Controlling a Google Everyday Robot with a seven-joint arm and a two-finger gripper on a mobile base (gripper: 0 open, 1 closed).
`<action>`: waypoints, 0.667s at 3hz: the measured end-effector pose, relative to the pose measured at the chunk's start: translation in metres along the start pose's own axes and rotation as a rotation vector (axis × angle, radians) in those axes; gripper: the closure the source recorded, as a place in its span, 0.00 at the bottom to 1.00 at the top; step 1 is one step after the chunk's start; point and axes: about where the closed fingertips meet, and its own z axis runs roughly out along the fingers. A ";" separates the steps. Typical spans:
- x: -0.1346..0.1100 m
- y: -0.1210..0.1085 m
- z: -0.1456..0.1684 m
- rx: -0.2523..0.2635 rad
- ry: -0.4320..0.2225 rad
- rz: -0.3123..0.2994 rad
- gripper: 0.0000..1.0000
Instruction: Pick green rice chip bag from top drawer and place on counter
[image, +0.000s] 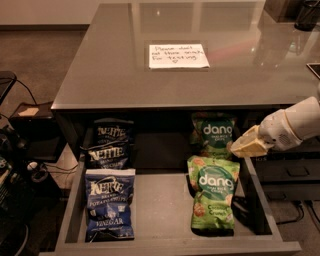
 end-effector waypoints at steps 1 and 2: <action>-0.024 0.023 -0.003 -0.004 -0.038 -0.081 0.58; -0.042 0.043 0.004 -0.061 -0.062 -0.252 0.34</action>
Offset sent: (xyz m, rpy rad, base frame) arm -0.0404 0.0712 0.0412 0.0635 -0.2688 0.4712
